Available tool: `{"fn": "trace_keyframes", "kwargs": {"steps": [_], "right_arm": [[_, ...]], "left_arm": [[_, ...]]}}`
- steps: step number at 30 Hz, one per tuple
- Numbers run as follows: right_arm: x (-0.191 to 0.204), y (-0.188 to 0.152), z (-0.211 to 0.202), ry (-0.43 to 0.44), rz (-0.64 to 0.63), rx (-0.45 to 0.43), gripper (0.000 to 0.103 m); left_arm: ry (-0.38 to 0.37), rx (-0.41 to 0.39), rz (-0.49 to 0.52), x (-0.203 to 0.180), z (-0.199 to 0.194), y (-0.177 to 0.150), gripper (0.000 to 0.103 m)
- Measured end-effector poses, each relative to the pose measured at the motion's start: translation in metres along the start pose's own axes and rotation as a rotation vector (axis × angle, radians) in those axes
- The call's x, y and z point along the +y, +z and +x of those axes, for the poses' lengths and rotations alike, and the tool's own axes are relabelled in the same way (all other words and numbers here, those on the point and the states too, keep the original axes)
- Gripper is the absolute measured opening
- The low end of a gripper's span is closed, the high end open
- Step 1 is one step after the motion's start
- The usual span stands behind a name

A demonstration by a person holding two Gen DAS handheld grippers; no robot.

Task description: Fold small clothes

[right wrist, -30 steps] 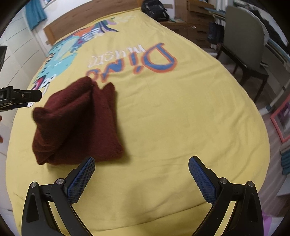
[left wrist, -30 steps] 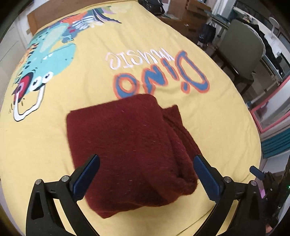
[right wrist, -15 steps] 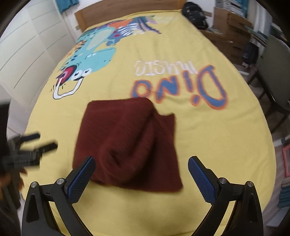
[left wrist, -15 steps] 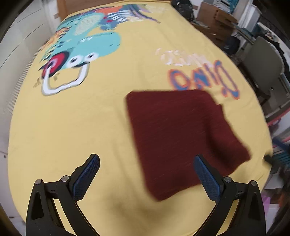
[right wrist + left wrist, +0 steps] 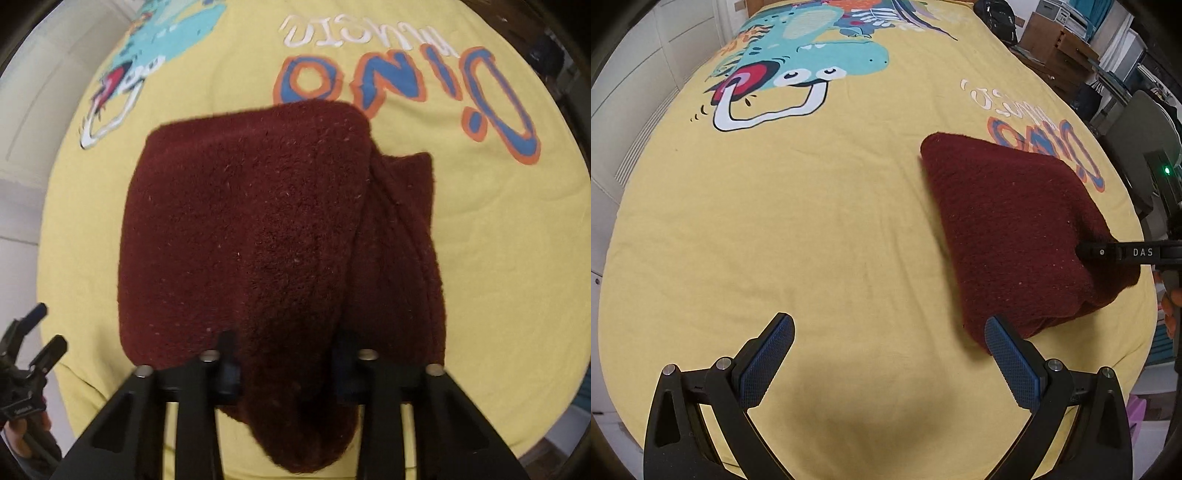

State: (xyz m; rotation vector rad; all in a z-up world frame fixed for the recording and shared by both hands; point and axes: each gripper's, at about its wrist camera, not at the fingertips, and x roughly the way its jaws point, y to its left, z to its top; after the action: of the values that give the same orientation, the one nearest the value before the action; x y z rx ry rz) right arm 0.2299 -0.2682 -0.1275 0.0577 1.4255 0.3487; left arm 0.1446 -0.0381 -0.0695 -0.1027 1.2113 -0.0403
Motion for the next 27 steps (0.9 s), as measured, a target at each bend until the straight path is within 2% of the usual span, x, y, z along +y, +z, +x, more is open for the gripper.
{"fn": "trace_keyframes", "kwargs": {"steps": [4, 8, 12, 15, 17, 18, 19, 21, 24, 27], "right_arm": [[-0.014, -0.01, -0.031, -0.025, -0.007, -0.094, 0.022], [-0.036, -0.022, -0.045, -0.063, -0.004, -0.123, 0.021], [-0.064, -0.046, -0.028, -0.092, 0.026, -0.095, 0.021], [-0.074, -0.057, -0.01, -0.075, 0.054, -0.083, 0.023], [-0.079, -0.06, -0.009, -0.057, 0.09, -0.107, 0.033], [-0.08, -0.059, -0.01, -0.063, 0.095, -0.112, 0.044], [-0.08, -0.059, -0.011, -0.083, 0.093, -0.114, 0.059], [-0.08, -0.057, -0.015, -0.103, 0.081, -0.122, 0.072], [-0.082, -0.054, -0.027, -0.099, 0.065, -0.143, 0.077], [-0.082, -0.05, -0.047, -0.072, 0.054, -0.2, 0.082]], "left_arm": [[-0.004, -0.002, 0.005, -0.002, 0.006, 0.003, 0.102], [-0.018, -0.006, 0.01, -0.01, 0.007, 0.006, 0.102], [-0.022, -0.007, 0.033, -0.02, 0.008, 0.008, 0.102], [-0.023, 0.004, 0.046, -0.028, 0.013, 0.008, 0.102], [-0.025, 0.015, 0.048, -0.033, 0.019, 0.009, 0.102], [-0.028, 0.019, 0.049, -0.036, 0.021, 0.009, 0.102], [-0.032, 0.021, 0.049, -0.037, 0.023, 0.01, 0.102], [-0.043, 0.029, 0.05, -0.043, 0.027, 0.014, 0.102], [-0.063, 0.045, 0.048, -0.051, 0.034, 0.024, 0.102], [-0.082, 0.06, 0.053, -0.06, 0.039, 0.038, 0.102]]}}
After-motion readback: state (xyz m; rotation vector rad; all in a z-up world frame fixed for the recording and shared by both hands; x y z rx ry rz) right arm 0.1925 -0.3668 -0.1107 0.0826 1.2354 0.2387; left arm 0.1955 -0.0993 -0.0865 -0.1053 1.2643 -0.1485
